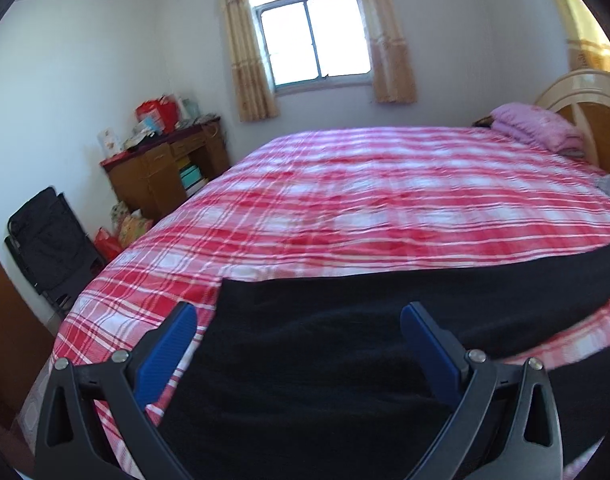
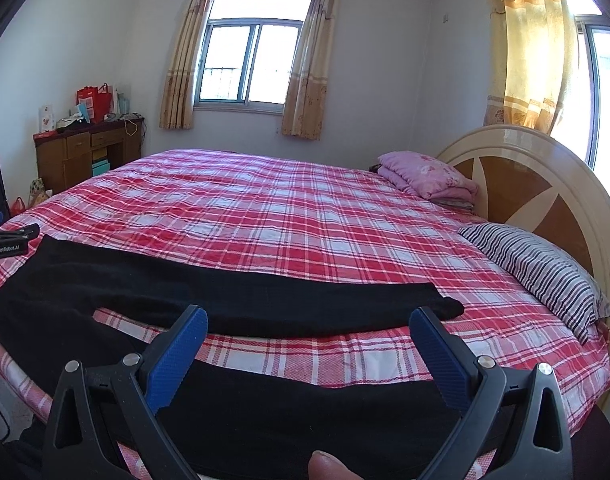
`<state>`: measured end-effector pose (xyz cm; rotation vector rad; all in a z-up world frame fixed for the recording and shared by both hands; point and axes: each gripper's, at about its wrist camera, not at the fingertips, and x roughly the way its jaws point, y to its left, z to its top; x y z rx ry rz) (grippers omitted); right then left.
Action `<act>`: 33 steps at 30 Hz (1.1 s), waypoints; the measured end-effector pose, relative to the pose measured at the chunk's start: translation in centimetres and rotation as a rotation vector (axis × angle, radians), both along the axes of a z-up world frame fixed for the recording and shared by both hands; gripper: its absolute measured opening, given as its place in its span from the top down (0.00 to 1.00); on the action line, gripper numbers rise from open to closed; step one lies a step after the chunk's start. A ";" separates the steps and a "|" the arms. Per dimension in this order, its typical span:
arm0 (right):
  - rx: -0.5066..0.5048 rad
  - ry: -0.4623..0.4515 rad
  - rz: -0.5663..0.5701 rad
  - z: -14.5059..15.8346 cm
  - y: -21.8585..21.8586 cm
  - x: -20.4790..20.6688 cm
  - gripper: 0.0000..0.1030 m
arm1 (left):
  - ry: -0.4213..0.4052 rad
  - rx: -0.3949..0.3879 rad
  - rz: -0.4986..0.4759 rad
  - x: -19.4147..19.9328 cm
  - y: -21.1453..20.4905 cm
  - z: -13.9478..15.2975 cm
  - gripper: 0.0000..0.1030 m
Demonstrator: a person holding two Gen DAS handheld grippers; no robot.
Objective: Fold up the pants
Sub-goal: 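Lower both grippers onto the pant legs' hems and close them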
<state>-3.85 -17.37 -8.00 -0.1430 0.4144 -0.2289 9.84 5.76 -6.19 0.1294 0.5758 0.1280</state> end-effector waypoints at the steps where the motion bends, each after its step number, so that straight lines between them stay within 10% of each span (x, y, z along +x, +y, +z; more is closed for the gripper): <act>1: 0.006 0.015 -0.002 -0.5 -0.5 0.4 0.01 | 0.039 -0.010 0.026 1.8 2.0 -0.8 0.00; 10: 0.057 0.096 -0.032 -2.9 -3.9 3.4 0.01 | 0.150 -0.055 0.070 7.9 11.0 -3.6 0.16; 33: 0.095 0.255 -0.133 -4.8 -14.9 9.2 0.01 | 0.391 -0.172 -0.100 15.9 11.5 -9.6 0.80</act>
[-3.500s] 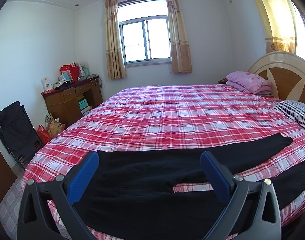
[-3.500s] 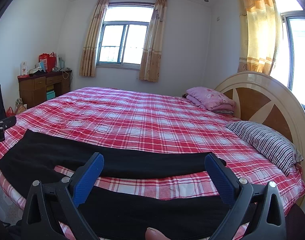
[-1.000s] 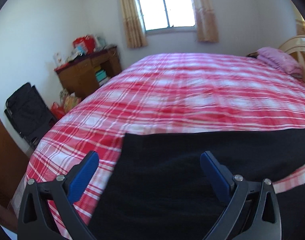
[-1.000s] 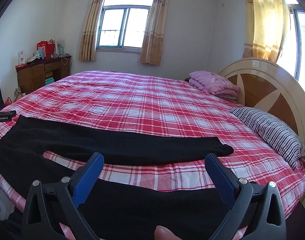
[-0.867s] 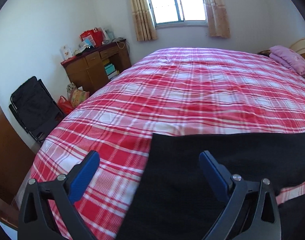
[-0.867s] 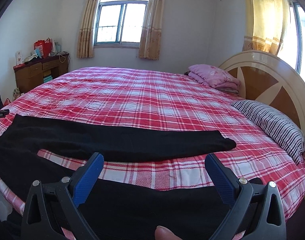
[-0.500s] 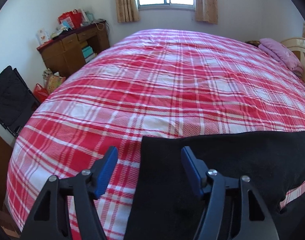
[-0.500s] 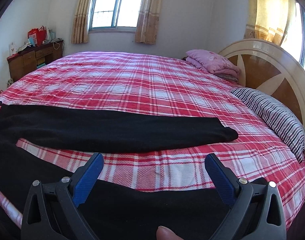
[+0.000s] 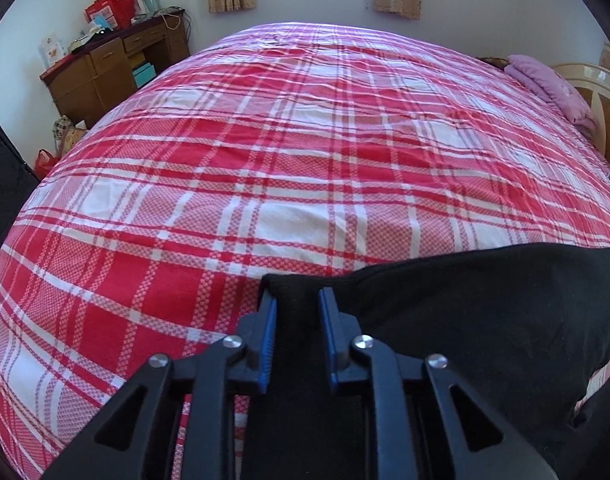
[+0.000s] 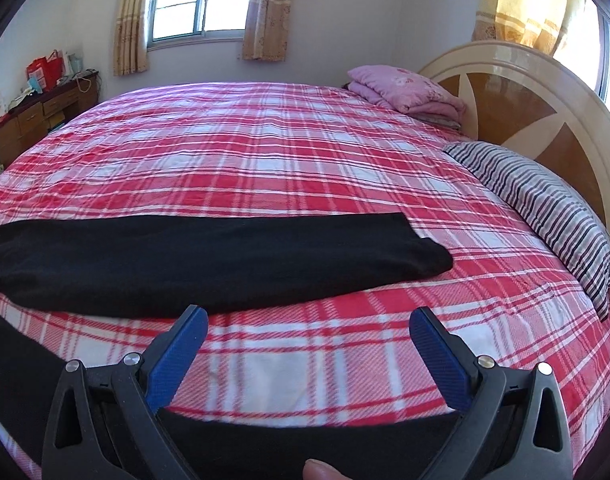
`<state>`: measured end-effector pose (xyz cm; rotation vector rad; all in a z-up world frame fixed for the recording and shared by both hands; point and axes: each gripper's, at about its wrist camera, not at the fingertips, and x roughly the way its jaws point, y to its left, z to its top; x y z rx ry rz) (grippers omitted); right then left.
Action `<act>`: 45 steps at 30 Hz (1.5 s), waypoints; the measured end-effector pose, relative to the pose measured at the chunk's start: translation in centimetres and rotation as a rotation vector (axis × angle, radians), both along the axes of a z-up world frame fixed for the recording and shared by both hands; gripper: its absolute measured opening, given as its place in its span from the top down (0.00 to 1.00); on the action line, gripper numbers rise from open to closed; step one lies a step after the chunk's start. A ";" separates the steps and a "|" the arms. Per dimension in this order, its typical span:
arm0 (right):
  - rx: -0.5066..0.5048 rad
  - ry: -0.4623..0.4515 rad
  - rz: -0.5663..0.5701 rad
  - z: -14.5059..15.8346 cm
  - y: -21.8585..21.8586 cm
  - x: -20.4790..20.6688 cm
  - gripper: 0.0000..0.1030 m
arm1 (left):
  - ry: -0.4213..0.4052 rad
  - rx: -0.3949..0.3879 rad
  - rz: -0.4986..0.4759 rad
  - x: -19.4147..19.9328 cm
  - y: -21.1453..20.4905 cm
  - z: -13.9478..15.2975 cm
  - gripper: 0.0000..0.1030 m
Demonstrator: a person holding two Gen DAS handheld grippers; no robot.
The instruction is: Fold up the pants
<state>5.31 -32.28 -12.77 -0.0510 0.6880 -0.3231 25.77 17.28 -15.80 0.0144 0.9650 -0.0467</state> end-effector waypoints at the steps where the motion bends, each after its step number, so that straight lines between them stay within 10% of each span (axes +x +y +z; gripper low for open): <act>1: 0.007 0.004 -0.016 0.2 -1.3 0.3 0.02 | -0.004 0.004 -0.024 -0.1 -0.2 0.1 0.85; 11: 0.074 0.049 -0.208 1.0 -13.5 4.3 0.21 | 0.046 0.039 -0.040 0.8 -0.9 0.1 0.89; 25: 0.262 0.181 -0.149 -2.9 -19.8 14.4 0.21 | 0.069 0.061 -0.008 1.3 -1.1 0.1 0.86; 35: 0.279 0.216 -0.066 -3.7 -19.0 15.5 0.88 | 0.070 0.103 -0.067 1.3 -1.6 0.1 0.88; 45: 0.265 0.086 -0.025 -0.4 -17.6 12.9 0.95 | -0.016 0.039 -0.082 0.4 -0.5 1.5 0.92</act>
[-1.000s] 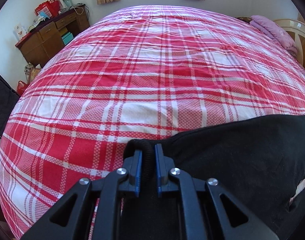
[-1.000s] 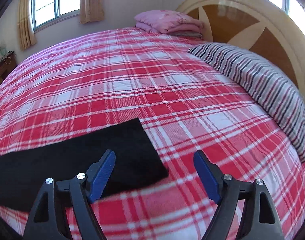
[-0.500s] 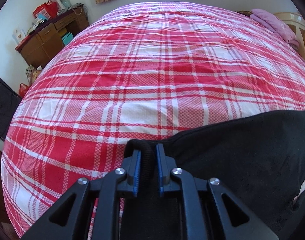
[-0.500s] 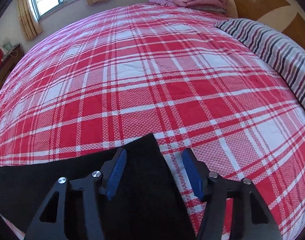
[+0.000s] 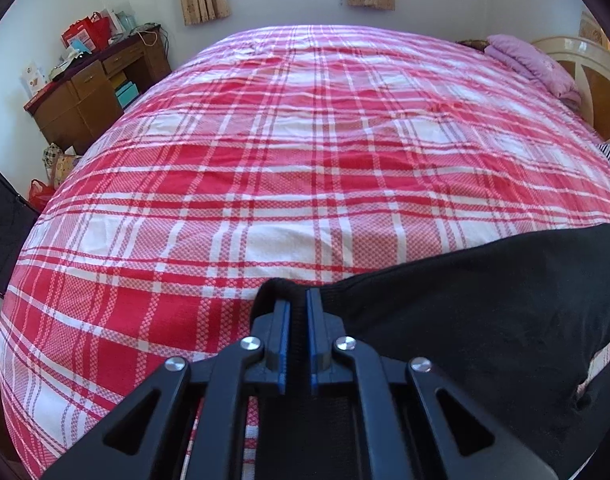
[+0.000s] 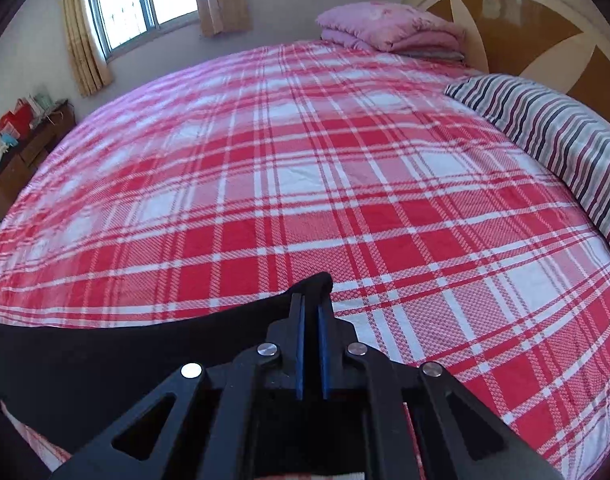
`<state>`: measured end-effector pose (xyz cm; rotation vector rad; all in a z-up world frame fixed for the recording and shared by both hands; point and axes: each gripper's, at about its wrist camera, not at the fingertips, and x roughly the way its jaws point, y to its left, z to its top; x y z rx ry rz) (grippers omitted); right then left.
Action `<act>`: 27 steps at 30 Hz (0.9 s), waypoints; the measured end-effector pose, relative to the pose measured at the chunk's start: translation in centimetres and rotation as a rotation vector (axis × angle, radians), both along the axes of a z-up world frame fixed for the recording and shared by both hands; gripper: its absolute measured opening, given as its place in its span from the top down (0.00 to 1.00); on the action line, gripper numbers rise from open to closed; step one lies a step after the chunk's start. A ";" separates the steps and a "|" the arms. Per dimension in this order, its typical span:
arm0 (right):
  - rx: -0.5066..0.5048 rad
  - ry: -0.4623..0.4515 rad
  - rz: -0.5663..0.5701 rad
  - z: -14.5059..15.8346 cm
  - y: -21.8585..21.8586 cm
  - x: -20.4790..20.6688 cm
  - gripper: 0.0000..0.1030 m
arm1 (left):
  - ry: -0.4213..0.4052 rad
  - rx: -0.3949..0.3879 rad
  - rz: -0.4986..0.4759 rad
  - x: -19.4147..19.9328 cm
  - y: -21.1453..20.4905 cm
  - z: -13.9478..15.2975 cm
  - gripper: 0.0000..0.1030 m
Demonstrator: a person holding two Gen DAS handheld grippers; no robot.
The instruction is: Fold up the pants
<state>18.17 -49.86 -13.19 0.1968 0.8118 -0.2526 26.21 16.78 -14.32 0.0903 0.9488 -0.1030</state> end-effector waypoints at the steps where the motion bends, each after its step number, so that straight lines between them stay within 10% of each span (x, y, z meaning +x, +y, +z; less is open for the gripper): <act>1: 0.002 -0.022 0.005 0.5 0.3 -0.6 0.95 | -0.009 -0.008 -0.001 -0.1 0.1 0.2 0.92; 27: 0.043 -0.488 0.110 6.5 2.5 -19.6 0.95 | -0.289 -0.243 -0.055 -8.5 4.2 4.8 0.92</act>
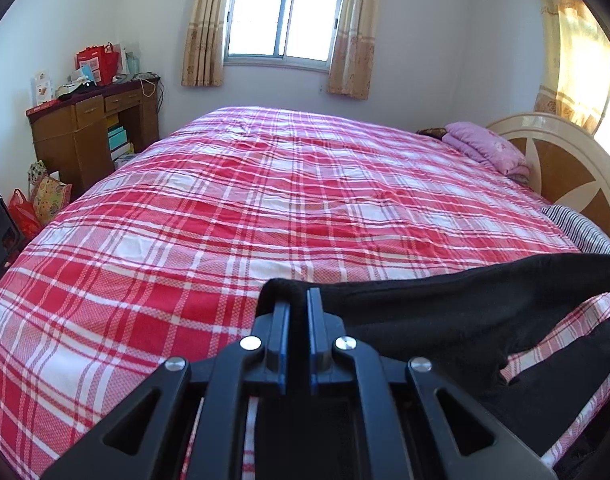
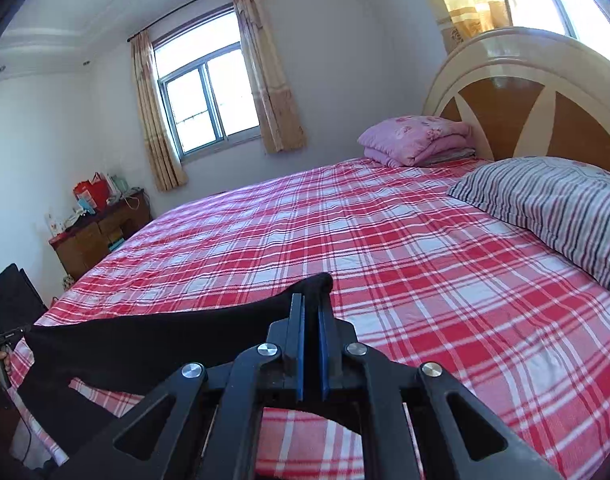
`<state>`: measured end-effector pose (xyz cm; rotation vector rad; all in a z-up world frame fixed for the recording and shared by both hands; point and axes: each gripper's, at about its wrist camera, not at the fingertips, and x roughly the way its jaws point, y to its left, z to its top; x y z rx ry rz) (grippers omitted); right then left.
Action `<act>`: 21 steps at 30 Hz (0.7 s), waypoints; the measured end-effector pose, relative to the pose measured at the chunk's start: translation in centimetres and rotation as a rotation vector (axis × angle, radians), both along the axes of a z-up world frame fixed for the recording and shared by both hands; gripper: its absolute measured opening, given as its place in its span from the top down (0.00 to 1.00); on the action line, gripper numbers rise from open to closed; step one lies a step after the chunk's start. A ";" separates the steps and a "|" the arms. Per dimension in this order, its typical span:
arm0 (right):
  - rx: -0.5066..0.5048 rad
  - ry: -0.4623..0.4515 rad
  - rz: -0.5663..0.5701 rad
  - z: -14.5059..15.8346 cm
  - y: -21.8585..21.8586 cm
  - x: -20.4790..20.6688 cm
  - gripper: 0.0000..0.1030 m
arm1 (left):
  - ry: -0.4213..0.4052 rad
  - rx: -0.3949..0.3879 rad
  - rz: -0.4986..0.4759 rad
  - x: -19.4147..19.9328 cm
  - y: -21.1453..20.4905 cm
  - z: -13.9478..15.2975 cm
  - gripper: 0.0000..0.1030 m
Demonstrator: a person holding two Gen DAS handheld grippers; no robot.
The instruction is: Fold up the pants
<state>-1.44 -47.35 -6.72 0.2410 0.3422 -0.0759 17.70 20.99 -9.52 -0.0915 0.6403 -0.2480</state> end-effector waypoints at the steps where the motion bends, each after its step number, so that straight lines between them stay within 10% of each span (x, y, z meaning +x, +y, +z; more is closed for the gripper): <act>1: 0.007 -0.007 -0.001 -0.1 -0.1 -0.9 0.95 | -0.012 -0.011 -0.005 -0.6 0.2 0.0 0.92; 21: 0.108 0.167 -0.038 -8.6 -3.1 -10.6 0.89 | -0.041 -0.001 -0.111 -9.6 3.1 -4.9 0.81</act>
